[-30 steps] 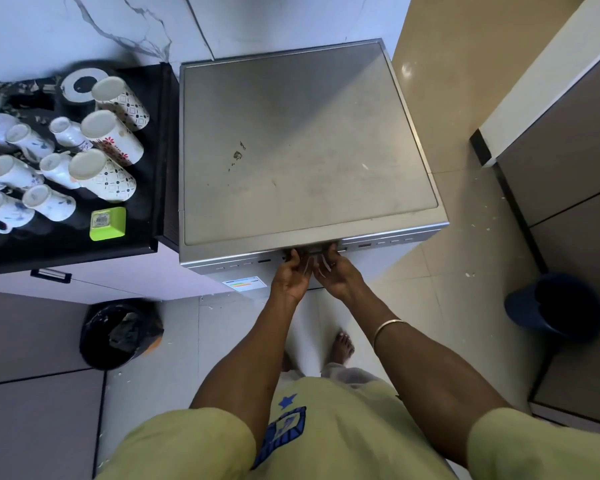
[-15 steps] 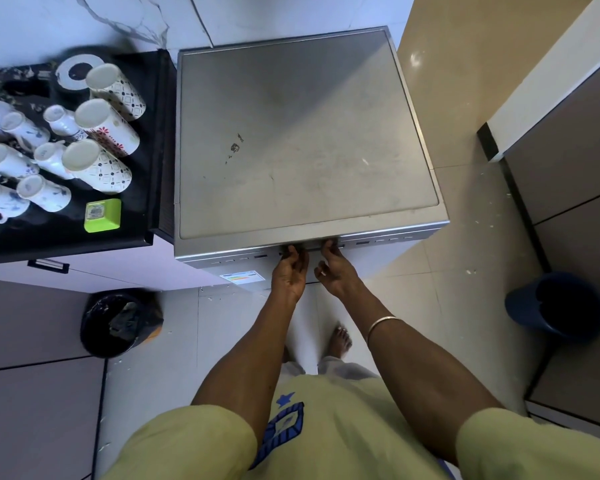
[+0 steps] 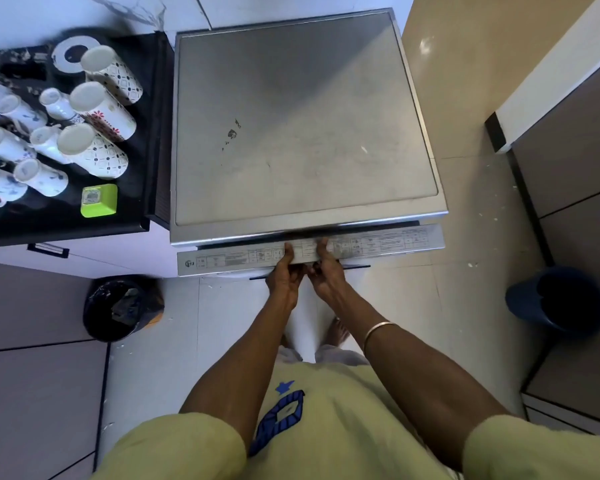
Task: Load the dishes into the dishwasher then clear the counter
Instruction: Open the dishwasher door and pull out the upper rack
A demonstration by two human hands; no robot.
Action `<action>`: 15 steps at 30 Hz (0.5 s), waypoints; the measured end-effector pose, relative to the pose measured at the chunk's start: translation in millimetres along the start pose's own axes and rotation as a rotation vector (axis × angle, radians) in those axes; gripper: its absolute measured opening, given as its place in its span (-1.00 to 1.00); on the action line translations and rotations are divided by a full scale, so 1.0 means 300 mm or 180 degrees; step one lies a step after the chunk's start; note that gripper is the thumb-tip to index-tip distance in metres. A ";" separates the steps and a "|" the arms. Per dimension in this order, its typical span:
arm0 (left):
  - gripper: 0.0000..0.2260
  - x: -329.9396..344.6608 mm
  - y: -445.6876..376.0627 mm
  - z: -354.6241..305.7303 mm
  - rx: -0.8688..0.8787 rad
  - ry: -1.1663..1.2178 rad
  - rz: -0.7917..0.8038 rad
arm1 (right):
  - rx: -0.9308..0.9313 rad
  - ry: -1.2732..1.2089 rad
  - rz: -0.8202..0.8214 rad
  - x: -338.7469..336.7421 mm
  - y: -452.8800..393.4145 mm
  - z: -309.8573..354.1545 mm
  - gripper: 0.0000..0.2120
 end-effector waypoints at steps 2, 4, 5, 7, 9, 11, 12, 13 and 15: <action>-0.48 -0.001 0.015 -0.013 0.0045 -0.0139 -0.0047 | 0.0030 0.0117 0.0036 -0.015 0.003 0.010 -0.42; -0.43 0.001 0.030 -0.019 0.0054 -0.0207 -0.0113 | 0.0035 0.0344 -0.0090 -0.030 0.015 0.010 -0.42; -0.43 -0.004 0.036 -0.019 0.0037 -0.0263 -0.0140 | 0.0034 0.0485 -0.0185 -0.037 0.030 0.009 -0.41; -0.47 -0.015 0.051 -0.017 -0.0010 -0.0398 -0.0172 | -0.0008 0.0718 -0.0383 -0.060 0.067 0.011 -0.37; -0.46 -0.028 0.068 -0.016 -0.0023 -0.0491 -0.0206 | -0.0195 0.0829 -0.0659 -0.089 0.104 0.022 -0.21; -0.38 -0.052 0.077 -0.011 0.0051 -0.0647 -0.0342 | -0.0530 0.1117 -0.1243 -0.115 0.141 0.018 0.00; -0.32 -0.064 0.085 -0.010 0.0135 -0.0921 -0.0555 | -0.0671 0.1410 -0.1589 -0.118 0.160 0.012 0.05; -0.22 -0.076 0.093 -0.007 0.0271 -0.1350 -0.0863 | -0.0768 0.1669 -0.1899 -0.112 0.175 0.004 0.07; -0.05 -0.092 0.136 -0.009 0.0691 -0.2301 -0.1446 | -0.0806 0.1910 -0.2365 -0.096 0.210 -0.007 0.10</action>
Point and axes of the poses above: each hand's wrist, its own y-axis away from the middle knuckle, its own x-axis out of the palm, z = x × y, the point moved 3 cm from there along -y, towards the middle knuckle, and after that the axes turned 6 degrees about x, right-handed, at the moved point
